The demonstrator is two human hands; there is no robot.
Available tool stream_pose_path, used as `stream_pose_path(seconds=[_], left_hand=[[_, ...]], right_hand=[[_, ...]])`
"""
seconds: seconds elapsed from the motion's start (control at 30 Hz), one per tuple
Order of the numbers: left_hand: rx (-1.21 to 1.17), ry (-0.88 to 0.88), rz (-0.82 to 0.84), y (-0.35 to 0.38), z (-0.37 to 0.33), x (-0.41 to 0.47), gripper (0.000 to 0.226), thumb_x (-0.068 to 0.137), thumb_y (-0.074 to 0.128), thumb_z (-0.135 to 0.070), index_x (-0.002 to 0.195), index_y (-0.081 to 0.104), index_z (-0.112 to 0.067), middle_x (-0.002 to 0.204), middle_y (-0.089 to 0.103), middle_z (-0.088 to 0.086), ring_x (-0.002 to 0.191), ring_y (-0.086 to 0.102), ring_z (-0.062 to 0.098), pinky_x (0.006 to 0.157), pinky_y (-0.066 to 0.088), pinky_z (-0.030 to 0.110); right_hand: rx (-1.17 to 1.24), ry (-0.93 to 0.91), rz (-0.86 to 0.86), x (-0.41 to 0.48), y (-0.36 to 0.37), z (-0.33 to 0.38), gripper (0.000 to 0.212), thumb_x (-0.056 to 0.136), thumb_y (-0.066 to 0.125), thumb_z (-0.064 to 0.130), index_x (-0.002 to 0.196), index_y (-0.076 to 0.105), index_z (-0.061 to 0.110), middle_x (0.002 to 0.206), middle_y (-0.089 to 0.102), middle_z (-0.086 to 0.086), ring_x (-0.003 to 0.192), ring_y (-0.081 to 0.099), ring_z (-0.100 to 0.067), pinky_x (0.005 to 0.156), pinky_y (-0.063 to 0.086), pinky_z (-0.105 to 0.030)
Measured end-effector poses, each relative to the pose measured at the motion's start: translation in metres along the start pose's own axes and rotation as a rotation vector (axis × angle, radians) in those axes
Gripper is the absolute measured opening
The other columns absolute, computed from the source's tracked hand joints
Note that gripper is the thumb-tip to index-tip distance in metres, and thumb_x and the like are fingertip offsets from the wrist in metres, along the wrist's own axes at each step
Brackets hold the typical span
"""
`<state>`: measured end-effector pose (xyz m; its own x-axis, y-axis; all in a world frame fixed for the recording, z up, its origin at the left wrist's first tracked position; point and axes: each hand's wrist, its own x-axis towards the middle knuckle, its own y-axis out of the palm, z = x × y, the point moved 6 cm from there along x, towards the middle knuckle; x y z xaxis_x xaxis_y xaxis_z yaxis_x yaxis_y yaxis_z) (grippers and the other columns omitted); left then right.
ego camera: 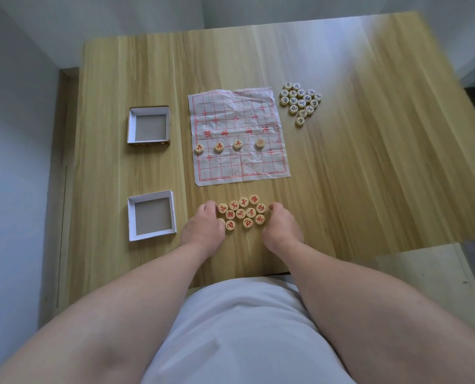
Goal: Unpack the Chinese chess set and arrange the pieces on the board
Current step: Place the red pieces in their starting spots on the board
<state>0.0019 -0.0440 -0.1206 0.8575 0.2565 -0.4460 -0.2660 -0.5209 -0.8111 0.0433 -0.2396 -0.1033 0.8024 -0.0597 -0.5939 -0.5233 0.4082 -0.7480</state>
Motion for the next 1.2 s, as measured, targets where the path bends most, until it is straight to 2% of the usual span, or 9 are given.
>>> stream_pose_path(seconds=[0.17, 0.33, 0.47, 0.63, 0.77, 0.9, 1.0, 1.2], left_hand=[[-0.014, -0.006, 0.008, 0.0002, -0.0025, -0.0009, 0.029, 0.097, 0.048, -0.031, 0.124, 0.042, -0.022, 0.118, 0.055, -0.002, 0.094, 0.06, 0.024, 0.079, 0.053, 0.041], [-0.016, 0.006, -0.008, -0.0004, -0.0058, -0.0017, 0.027, 0.097, 0.05, -0.032, 0.121, 0.043, -0.022, 0.108, 0.059, -0.002, 0.088, 0.06, 0.022, 0.069, 0.049, 0.035], [-0.011, 0.003, -0.013, -0.0008, -0.0064, -0.0018, 0.024, 0.098, 0.049, -0.031, 0.119, 0.042, -0.023, 0.101, 0.061, -0.002, 0.085, 0.06, 0.021, 0.066, 0.049, 0.034], [-0.012, -0.01, -0.025, 0.0002, -0.0059, -0.0023, 0.023, 0.098, 0.049, -0.031, 0.118, 0.041, -0.024, 0.092, 0.063, -0.003, 0.079, 0.061, 0.02, 0.057, 0.042, 0.031], [-0.014, -0.022, -0.029, 0.0007, -0.0054, -0.0026, 0.022, 0.098, 0.05, -0.031, 0.116, 0.04, -0.025, 0.089, 0.064, -0.004, 0.076, 0.061, 0.018, 0.053, 0.04, 0.029], [-0.017, -0.033, -0.034, -0.0003, -0.0045, -0.0022, 0.021, 0.098, 0.051, -0.03, 0.115, 0.04, -0.025, 0.09, 0.065, -0.003, 0.077, 0.062, 0.02, 0.058, 0.045, 0.031], [-0.018, -0.036, -0.037, -0.0001, -0.0045, -0.0029, 0.02, 0.099, 0.051, -0.029, 0.114, 0.04, -0.024, 0.088, 0.064, -0.002, 0.074, 0.061, 0.02, 0.056, 0.045, 0.031], [-0.029, -0.056, -0.045, -0.0007, -0.0021, -0.0048, 0.018, 0.1, 0.05, -0.028, 0.114, 0.041, -0.024, 0.087, 0.063, -0.001, 0.074, 0.062, 0.022, 0.064, 0.056, 0.038]], right_hand=[[0.006, -0.012, 0.002, 0.0021, 0.0008, -0.0009, 0.04, 0.093, 0.053, 0.008, 0.128, 0.045, 0.024, 0.118, 0.06, 0.001, 0.096, 0.058, -0.025, 0.079, 0.055, -0.041], [-0.029, -0.076, -0.019, 0.004, 0.0016, 0.0012, 0.021, 0.097, 0.054, 0.018, 0.115, 0.048, 0.026, 0.104, 0.06, 0.004, 0.087, 0.059, -0.023, 0.067, 0.053, -0.036], [-0.028, -0.063, -0.03, 0.0053, 0.0028, 0.0013, 0.019, 0.097, 0.053, 0.019, 0.114, 0.047, 0.027, 0.102, 0.061, 0.004, 0.086, 0.059, -0.023, 0.065, 0.051, -0.035], [-0.022, -0.058, -0.035, 0.0067, 0.0034, -0.0008, 0.018, 0.098, 0.053, 0.019, 0.108, 0.041, 0.028, 0.1, 0.057, 0.006, 0.087, 0.057, -0.023, 0.064, 0.045, -0.034], [-0.02, -0.059, -0.035, 0.0069, 0.0047, -0.0022, 0.019, 0.097, 0.053, 0.019, 0.11, 0.043, 0.028, 0.103, 0.059, 0.005, 0.087, 0.058, -0.023, 0.063, 0.046, -0.034], [-0.018, -0.06, -0.031, 0.0063, 0.0047, -0.0011, 0.019, 0.098, 0.052, 0.018, 0.112, 0.044, 0.028, 0.102, 0.058, 0.005, 0.088, 0.058, -0.023, 0.065, 0.049, -0.036], [-0.015, -0.067, -0.032, 0.0053, 0.0057, -0.0003, 0.018, 0.098, 0.052, 0.018, 0.11, 0.043, 0.028, 0.102, 0.059, 0.005, 0.088, 0.059, -0.023, 0.069, 0.054, -0.038], [-0.02, -0.064, -0.03, 0.0039, 0.0074, -0.0003, 0.019, 0.095, 0.051, 0.017, 0.111, 0.045, 0.027, 0.102, 0.058, 0.005, 0.089, 0.058, -0.026, 0.067, 0.046, -0.035]])
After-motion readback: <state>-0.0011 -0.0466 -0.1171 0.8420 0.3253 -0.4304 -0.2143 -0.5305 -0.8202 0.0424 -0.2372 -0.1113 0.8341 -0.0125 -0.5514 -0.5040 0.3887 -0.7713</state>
